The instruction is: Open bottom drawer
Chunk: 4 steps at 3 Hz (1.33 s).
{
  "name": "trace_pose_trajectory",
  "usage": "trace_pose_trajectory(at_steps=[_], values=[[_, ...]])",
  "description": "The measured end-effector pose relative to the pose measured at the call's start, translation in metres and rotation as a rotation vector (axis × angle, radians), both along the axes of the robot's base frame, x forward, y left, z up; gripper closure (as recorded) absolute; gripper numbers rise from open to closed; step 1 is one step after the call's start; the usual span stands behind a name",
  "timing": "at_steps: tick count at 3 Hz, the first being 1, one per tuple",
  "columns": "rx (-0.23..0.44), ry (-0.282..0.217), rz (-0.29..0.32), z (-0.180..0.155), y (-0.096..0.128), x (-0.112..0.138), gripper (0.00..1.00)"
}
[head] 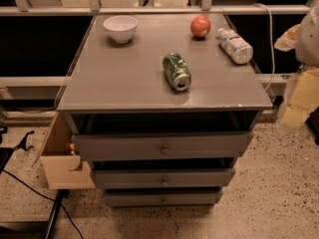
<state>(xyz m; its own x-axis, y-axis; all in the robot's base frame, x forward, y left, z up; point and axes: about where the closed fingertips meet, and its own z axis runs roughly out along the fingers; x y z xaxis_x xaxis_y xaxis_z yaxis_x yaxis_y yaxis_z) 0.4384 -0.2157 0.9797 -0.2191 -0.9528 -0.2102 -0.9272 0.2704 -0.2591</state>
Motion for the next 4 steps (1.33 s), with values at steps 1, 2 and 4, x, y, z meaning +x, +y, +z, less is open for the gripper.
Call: trace_pose_trajectory(at_steps=[1, 2, 4], values=[[0.0, 0.0, 0.0, 0.0, 0.0, 0.0, 0.0], [0.031, -0.005, -0.022, -0.016, 0.005, 0.0, 0.0], [0.109, 0.019, -0.099, -0.082, 0.021, -0.009, 0.0]])
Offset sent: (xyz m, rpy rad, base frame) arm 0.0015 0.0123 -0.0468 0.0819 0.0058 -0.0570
